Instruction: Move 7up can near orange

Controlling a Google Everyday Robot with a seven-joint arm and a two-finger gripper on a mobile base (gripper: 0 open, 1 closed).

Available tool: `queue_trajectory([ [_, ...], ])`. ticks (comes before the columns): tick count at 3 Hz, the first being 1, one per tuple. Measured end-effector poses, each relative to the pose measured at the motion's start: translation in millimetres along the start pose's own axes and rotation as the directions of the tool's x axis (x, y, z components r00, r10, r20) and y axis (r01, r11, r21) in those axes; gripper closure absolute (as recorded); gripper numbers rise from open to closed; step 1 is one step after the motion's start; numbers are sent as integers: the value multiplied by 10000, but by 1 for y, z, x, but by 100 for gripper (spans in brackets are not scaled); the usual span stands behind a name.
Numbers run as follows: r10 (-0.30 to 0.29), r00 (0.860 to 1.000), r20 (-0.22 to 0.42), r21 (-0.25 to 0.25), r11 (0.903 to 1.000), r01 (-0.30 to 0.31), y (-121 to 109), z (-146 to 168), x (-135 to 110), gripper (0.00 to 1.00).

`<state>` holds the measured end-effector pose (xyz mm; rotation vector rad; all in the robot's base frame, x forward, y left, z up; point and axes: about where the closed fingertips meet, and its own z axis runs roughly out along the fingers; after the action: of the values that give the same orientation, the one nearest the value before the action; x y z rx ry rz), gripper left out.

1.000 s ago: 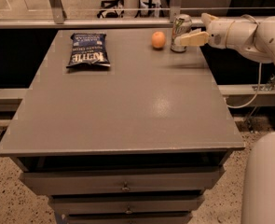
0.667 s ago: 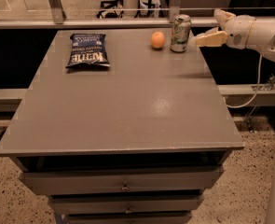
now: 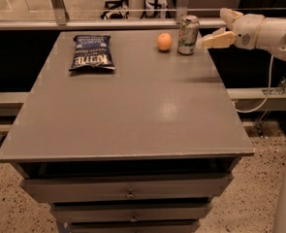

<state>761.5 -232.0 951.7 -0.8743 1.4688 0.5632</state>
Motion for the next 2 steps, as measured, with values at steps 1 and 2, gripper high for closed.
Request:
queue_trajectory([
  [1, -568, 9975, -420, -217, 9982, 559, 4, -25, -22, 0],
  [2, -737, 9955, -600, -781, 9946, 689, 17, -30, -25, 0],
])
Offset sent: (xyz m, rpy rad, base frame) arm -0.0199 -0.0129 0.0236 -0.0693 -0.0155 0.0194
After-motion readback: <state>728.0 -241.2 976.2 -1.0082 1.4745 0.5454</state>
